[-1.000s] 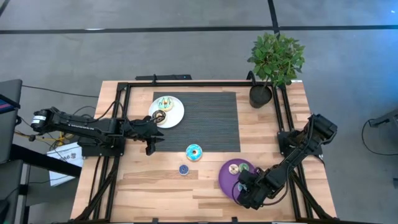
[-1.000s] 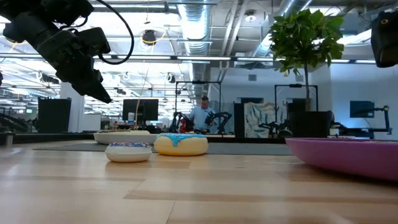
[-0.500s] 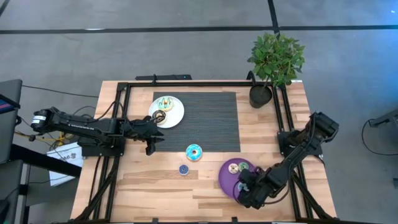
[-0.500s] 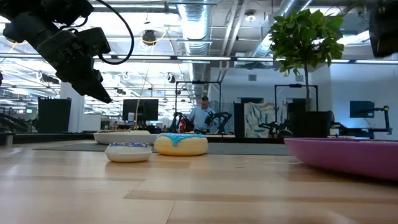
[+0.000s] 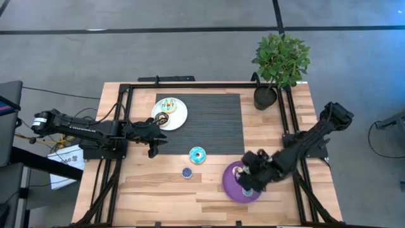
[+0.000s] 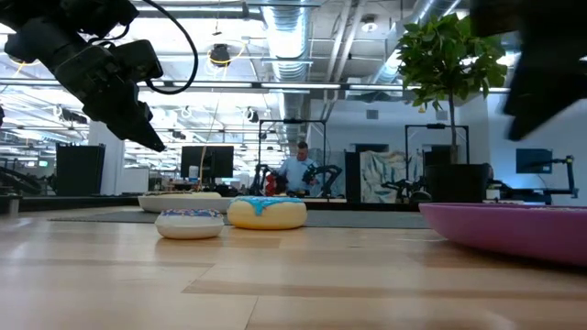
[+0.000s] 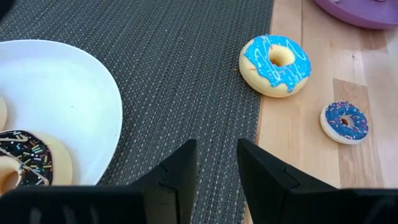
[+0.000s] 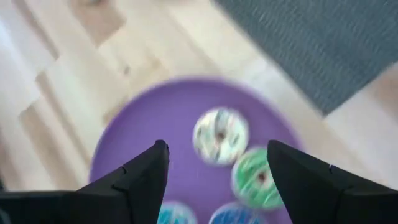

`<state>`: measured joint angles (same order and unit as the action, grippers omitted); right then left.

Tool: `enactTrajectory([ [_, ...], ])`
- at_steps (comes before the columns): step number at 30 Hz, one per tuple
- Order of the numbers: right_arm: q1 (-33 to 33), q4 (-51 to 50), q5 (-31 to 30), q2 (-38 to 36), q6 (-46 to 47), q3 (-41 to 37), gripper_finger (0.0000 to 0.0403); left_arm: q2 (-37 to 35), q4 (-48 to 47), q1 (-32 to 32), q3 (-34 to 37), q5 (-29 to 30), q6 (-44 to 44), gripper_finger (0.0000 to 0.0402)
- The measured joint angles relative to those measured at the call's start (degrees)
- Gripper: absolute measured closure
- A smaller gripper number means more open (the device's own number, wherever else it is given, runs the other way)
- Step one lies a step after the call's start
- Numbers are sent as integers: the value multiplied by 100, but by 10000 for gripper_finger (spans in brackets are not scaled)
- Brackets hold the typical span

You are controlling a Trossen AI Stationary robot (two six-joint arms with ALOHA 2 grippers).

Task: Pick & Place donuts
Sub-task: Put the large light blue donut on the white plate

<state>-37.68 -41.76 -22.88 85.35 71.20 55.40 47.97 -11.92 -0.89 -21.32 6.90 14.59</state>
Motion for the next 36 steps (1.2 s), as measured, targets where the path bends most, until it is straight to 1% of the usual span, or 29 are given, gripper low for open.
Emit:
enactTrajectory([
  [3,492,9,16,-29,-84,0,150,0,0,1,0,0,-3,294],
  [6,1028,99,22,-29,-634,0,182,0,0,0,0,0,-7,294],
  [8,1389,286,33,-29,-1193,0,219,0,0,0,0,0,-7,294],
  [10,1726,506,83,-29,-1744,0,266,0,2,0,0,0,53,294],
  [12,2077,662,217,-29,-2242,0,316,0,12,2,0,0,260,294],
  [14,2380,741,388,-29,-2723,0,362,0,92,2,0,0,240,294],
  [16,2616,853,561,-29,-3193,-22,391,0,243,1,0,-67,13,294],
  [19,2867,1405,1032,-41,-3841,-221,390,25,269,-97,-148,-158,-310,295],
  [21,2976,1723,1225,-151,-4105,-431,388,133,258,-235,-338,5,-471,298],
  [23,3071,2070,1260,-233,-4214,-671,395,290,236,-402,-556,242,-574,306],
  [24,3126,2063,1264,-329,-4256,-840,399,411,239,-492,-677,349,-629,310],
  [28,3317,2187,1401,-796,-4438,-1358,398,1061,114,-819,-1176,604,-727,326],
  [32,3557,2174,1852,-1406,-5004,-1795,402,1848,-105,-1064,-1826,832,-615,334],
  [36,3910,2110,2114,-2147,-5392,-2210,401,2635,-297,-1229,-2551,1004,-628,336],
])
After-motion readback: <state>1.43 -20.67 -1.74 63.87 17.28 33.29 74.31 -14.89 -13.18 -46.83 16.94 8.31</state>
